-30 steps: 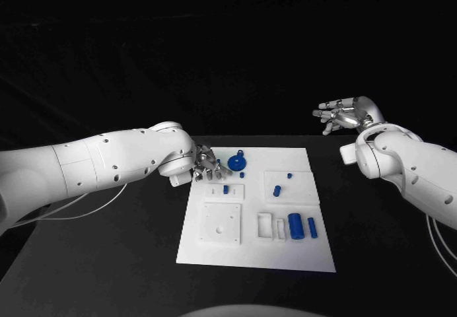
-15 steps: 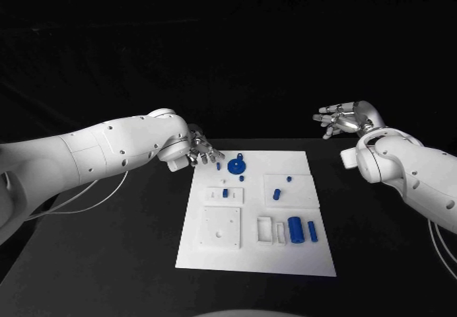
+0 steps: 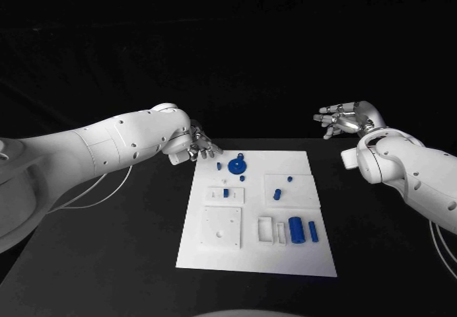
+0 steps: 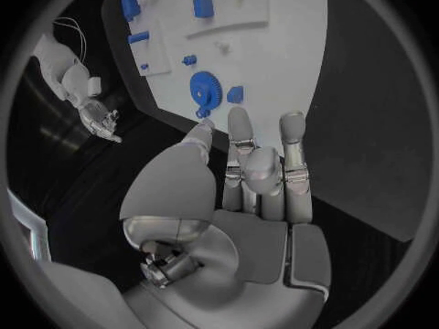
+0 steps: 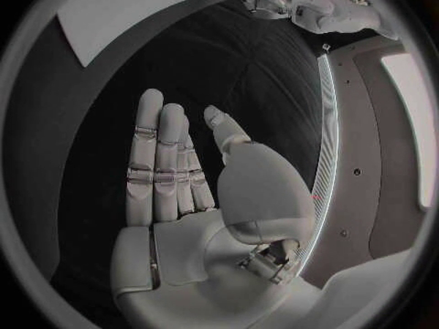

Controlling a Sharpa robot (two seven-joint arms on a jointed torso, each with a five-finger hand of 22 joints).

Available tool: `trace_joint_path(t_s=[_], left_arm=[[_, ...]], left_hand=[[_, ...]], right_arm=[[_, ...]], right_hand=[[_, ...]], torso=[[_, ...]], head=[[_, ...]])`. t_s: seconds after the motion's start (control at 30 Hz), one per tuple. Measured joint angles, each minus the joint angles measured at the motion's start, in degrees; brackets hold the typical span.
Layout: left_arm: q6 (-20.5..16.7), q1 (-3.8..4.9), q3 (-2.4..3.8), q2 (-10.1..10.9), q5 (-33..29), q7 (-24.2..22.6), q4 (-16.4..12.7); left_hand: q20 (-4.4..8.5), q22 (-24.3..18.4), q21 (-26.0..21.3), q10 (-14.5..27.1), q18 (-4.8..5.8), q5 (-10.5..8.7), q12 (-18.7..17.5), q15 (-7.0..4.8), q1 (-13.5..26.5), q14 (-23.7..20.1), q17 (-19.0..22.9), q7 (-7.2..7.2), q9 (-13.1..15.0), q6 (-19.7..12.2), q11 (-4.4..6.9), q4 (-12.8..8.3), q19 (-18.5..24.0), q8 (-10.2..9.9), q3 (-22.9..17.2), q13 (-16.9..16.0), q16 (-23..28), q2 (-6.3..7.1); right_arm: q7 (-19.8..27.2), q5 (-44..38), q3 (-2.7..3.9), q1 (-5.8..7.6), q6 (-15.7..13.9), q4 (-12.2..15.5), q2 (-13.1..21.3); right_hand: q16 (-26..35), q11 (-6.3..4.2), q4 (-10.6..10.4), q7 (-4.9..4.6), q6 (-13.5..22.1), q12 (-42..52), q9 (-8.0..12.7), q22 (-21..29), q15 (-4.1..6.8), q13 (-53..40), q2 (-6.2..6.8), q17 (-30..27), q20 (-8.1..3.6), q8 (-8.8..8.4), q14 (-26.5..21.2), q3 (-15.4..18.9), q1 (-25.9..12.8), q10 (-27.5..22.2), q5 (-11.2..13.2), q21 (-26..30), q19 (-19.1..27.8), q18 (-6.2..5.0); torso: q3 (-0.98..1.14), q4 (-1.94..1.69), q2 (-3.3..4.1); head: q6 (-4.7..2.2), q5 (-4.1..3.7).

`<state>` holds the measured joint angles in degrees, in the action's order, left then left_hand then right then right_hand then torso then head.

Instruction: Assemble the parts on the task board

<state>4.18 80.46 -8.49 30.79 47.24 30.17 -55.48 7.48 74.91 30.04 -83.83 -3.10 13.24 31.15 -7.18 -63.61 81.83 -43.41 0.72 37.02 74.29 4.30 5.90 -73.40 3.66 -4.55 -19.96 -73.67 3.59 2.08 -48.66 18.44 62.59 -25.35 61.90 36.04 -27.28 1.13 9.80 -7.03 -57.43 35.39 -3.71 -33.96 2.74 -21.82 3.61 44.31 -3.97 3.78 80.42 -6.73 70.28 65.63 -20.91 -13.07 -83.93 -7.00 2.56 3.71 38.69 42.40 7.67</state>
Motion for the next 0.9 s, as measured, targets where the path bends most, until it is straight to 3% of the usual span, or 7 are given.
trace_joint_path(t_s=[0.47, 0.6, 0.9], left_arm=[[3.7, -0.45, -0.05, -2.4, 1.0, -0.6, 4.2], [4.2, -0.79, -0.06, -2.8, 0.9, -0.9, 5.1], [4.9, -1.05, -0.07, -3.0, 0.4, -1.2, 5.7]], left_hand=[[0.0, 0.0, -0.2, -0.2, 0.0, -0.11, -1.0, -0.07, 0.0, -0.1, 0.0, 0.06, -0.6, -0.1, -0.2, 0.4, 0.0, 0.0, 0.2, -2.6, 0.0, 0.0], [0.01, 0.0, -0.3, -0.2, 0.0, -0.33, -2.1, -0.08, 0.6, -0.5, 0.5, -0.1, -0.7, -0.5, -0.2, 1.6, 0.0, 0.0, -0.3, -3.5, 0.3, 0.64], [0.32, 0.0, -0.3, -0.2, 0.0, -0.33, -4.3, -0.08, 0.4, -0.5, 0.3, -0.4, -1.9, -1.2, -0.2, 2.4, -0.3, 0.0, -0.6, -8.5, 0.3, 1.08]], right_arm=[[0.0, -0.1, 0.01, 0.0, 0.0, 0.4, -0.1], [0.0, -0.2, 0.01, 0.0, 0.0, 0.4, -0.1], [0.0, -0.2, 0.01, 0.0, 0.0, 0.5, -0.1]], right_hand=[[0.0, 0.0, 0.0, 0.0, 0.0, 0.0, 0.0, 0.0, 0.0, 0.0, 0.0, 0.0, 0.0, 0.0, 0.0, 0.0, 0.0, 0.0, -0.3, 0.0, 0.0, 0.0], [0.0, 0.0, 0.0, 0.01, 0.0, 0.0, 0.0, 0.0, 0.0, 0.0, 0.0, 0.0, 0.0, 0.0, 0.0, 0.0, 0.0, 0.0, -0.3, 0.0, 0.0, 0.0], [0.0, 0.0, 0.0, 0.01, 0.0, 0.0, 0.0, 0.0, 0.0, 0.0, 0.0, -0.1, 0.0, 0.0, 0.0, 0.0, 0.0, 0.0, -0.3, 0.0, 0.0, 0.0]], torso=[[0.01, -0.05, 0.0], [0.01, -0.01, 0.0], [0.04, -0.03, -0.03]], head=[[0.19, -0.01], [0.33, -0.1], [0.48, -0.25]])
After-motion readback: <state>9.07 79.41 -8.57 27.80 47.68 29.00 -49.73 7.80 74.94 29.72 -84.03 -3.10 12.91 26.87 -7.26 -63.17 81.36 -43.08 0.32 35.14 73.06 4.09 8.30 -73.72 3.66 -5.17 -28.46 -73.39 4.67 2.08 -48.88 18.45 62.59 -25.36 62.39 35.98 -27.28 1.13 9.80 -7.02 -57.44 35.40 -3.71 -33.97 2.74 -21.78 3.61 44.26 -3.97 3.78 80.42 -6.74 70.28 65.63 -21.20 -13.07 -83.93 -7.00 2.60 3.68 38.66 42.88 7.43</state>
